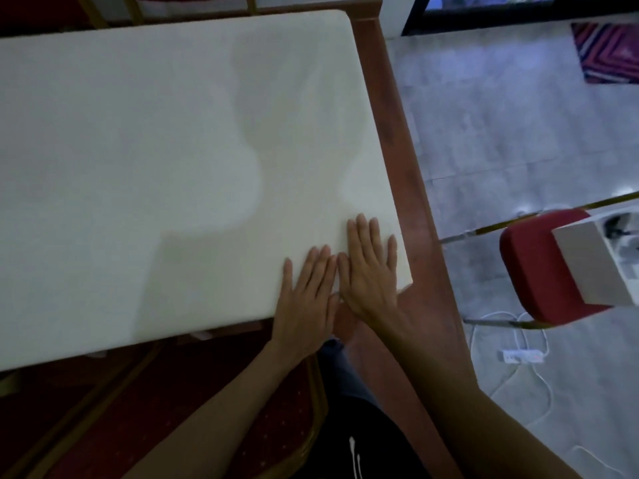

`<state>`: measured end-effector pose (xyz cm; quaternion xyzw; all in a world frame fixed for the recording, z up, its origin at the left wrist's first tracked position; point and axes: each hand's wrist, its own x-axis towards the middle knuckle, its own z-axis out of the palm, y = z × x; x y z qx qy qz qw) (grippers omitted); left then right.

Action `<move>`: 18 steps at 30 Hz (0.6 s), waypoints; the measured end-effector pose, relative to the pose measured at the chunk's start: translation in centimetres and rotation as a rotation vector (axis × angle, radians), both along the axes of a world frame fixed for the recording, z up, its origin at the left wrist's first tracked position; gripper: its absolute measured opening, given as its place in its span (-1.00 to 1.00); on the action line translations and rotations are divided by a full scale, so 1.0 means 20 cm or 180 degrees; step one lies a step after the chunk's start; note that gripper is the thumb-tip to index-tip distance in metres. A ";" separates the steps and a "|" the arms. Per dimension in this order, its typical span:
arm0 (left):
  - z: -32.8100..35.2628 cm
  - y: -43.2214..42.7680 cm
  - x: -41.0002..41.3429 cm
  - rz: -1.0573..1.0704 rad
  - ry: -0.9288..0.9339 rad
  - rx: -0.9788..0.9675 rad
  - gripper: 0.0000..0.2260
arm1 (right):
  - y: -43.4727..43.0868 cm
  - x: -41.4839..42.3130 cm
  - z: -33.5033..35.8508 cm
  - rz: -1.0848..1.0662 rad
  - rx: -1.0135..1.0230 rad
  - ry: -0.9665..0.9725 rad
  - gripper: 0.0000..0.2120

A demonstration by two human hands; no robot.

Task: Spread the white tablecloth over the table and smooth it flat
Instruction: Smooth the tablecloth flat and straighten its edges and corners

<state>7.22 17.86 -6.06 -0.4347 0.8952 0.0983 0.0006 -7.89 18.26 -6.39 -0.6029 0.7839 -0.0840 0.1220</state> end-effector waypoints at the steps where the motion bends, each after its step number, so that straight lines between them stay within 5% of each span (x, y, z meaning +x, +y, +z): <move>1: -0.01 -0.02 0.05 -0.0043 0.0017 0.0020 -0.49 | 0.01 0.01 -0.01 0.0037 -0.0005 -0.0029 -0.45; 8: 0.00 -0.17 0.69 0.3107 0.0368 0.0332 -0.55 | 0.05 -0.01 -0.01 0.0163 -0.0039 -0.0020 -0.45; 14: 0.05 -0.08 1.18 0.4253 0.0356 0.0539 -0.52 | 0.04 0.11 0.02 -0.0025 0.0137 -0.0228 -0.39; 18: 0.06 -0.14 1.20 0.4312 0.0418 0.0678 -0.49 | -0.15 0.54 0.06 0.0793 0.0144 -0.0311 -0.38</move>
